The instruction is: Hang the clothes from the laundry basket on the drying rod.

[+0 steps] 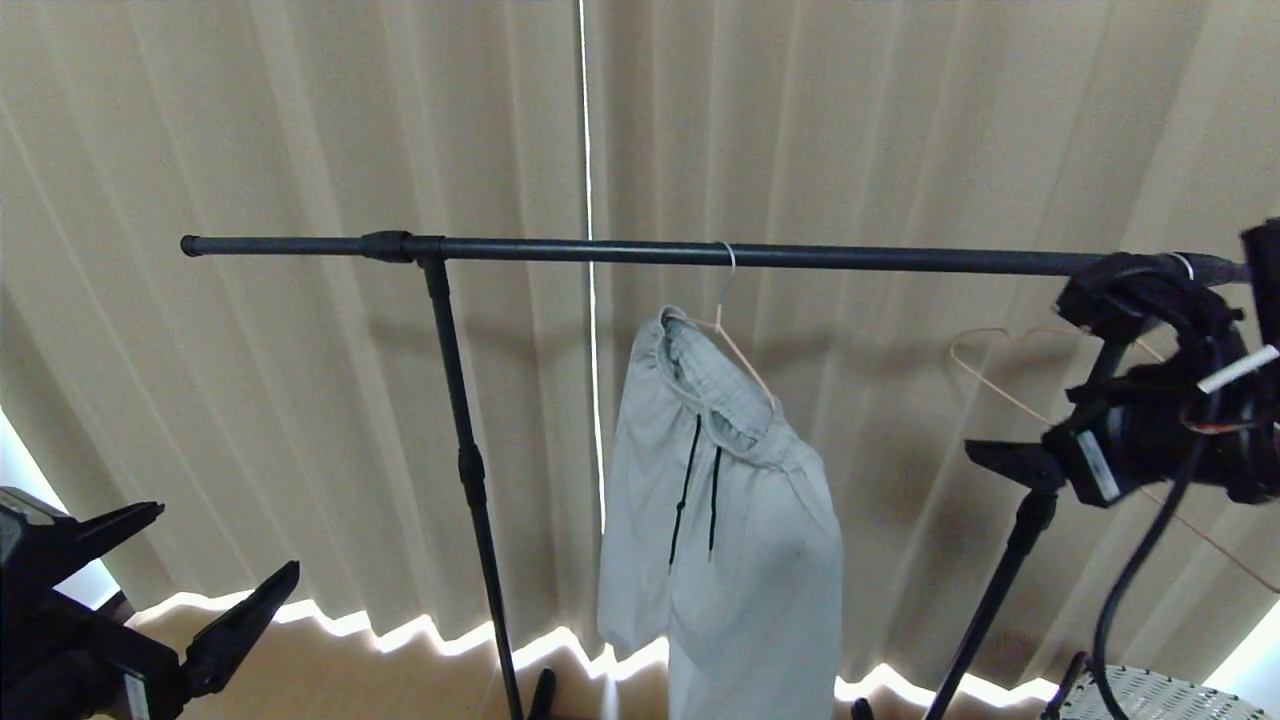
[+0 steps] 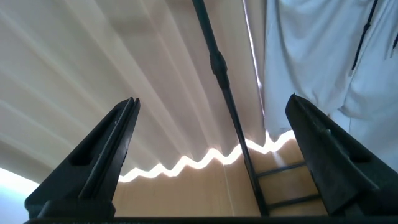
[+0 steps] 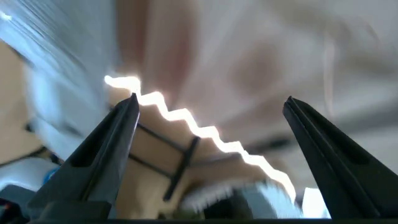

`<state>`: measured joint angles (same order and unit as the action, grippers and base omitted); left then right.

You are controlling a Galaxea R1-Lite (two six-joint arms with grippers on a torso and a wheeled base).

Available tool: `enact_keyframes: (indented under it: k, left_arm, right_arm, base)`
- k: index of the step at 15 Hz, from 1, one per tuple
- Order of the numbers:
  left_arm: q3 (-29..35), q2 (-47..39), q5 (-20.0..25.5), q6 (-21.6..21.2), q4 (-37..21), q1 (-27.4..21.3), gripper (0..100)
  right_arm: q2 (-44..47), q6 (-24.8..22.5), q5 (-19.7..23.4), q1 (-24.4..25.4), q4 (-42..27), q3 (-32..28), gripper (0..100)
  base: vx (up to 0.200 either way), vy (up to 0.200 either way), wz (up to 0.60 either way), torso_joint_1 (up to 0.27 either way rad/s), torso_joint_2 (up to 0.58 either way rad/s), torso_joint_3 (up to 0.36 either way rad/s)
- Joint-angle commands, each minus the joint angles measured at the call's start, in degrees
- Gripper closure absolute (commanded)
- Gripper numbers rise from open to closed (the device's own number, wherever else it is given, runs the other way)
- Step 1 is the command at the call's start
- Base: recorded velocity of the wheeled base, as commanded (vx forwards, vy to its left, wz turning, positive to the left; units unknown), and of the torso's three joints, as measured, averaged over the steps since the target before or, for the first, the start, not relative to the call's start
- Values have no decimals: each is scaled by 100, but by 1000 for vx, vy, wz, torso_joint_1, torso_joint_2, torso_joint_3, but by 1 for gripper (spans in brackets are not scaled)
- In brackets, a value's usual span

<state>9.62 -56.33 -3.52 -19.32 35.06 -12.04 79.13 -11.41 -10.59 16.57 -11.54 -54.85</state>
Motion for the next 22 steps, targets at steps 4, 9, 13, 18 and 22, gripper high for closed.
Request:
enact_keyframes:
  k: [4, 9, 13, 18, 22]
  left_arm:
    - [-153, 281, -26, 51, -26, 150, 0]
    - [-276, 290, 10, 122, -17, 756, 0]
    - [-285, 175, 10, 104, -26, 756, 0]
    - [-294, 202, 10, 34, -26, 756, 0]
    - [-294, 166, 10, -1, -26, 730, 0]
  right_arm:
    - [-1743, -19, -74, -760, 1154, 2356, 0]
    - [-1673, -221, -74, -743, 3211, 3604, 0]
    - [-1743, -221, -39, -707, 3237, 3665, 0]
    - [-1743, -212, -22, -549, 4055, 4324, 0]
    - [-1734, -221, -22, -549, 4213, 4527, 0]
  base:
    - [0, 0, 0, 0, 0, 0]
    - [0, 0, 0, 0, 0, 0]
    - [0, 0, 0, 0, 0, 0]
    - [-160, 0, 0, 8, 4, 4]
    - [-200, 0, 0, -6, 1, 1]
